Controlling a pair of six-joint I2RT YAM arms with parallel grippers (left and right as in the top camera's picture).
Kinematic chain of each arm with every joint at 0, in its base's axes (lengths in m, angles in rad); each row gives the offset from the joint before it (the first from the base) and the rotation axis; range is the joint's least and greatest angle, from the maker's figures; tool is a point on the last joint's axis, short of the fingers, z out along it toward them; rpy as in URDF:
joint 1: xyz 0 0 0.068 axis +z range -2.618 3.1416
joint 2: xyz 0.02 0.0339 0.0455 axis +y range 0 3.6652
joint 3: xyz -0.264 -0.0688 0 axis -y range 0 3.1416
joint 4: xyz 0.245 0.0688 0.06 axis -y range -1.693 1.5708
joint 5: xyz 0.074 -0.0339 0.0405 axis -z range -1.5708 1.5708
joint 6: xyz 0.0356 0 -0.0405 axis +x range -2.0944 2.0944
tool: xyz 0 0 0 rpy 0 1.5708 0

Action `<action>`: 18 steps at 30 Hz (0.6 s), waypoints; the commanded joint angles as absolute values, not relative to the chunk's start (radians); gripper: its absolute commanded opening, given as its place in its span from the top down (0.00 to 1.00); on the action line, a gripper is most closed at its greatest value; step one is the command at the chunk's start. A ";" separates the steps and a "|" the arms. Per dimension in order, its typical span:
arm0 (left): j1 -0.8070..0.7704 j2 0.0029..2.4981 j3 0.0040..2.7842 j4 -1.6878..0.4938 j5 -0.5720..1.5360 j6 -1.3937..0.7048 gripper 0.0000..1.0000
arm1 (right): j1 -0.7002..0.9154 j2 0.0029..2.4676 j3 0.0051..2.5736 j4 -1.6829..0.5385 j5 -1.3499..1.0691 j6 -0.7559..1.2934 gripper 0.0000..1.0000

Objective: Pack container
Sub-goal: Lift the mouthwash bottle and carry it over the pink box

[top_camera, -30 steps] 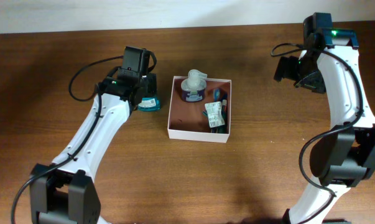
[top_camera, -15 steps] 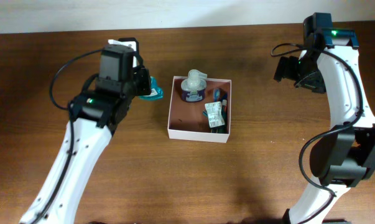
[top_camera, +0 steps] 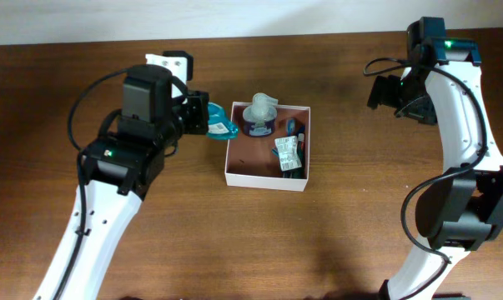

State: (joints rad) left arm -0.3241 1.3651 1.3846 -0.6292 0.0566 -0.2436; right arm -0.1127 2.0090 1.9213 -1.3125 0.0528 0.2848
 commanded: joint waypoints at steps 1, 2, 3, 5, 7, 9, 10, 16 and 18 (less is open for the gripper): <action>-0.368 1.336 1.393 -0.598 0.090 -0.258 0.81 | -0.113 1.995 1.931 -1.312 0.061 0.285 0.02; -0.382 1.341 1.393 -0.589 0.090 -0.260 0.80 | -0.113 1.995 1.931 -1.312 0.061 0.285 0.02; -0.391 1.343 1.393 -0.582 0.090 -0.261 0.81 | -0.113 1.995 1.931 -1.312 0.061 0.285 0.02; -0.409 1.355 1.393 -0.571 0.088 -0.261 0.80 | -0.113 1.995 1.931 -1.312 0.061 0.285 0.02; -0.422 1.370 1.393 -0.570 0.086 -0.261 0.81 | -0.113 1.995 1.931 -1.312 0.061 0.285 0.02; -0.430 1.388 1.393 -0.571 0.086 -0.263 0.81 | -0.113 1.995 1.931 -1.312 0.062 0.285 0.02; -0.434 1.397 1.393 -0.571 0.086 -0.265 0.80 | -0.113 1.995 1.931 -1.312 0.061 0.286 0.02; -0.445 1.468 1.393 -0.571 0.083 -0.278 0.80 | -0.113 1.995 1.931 -1.312 0.061 0.285 0.02; -0.445 1.492 1.393 -0.569 0.083 -0.279 0.81 | -0.113 1.995 1.931 -1.312 0.061 0.285 0.02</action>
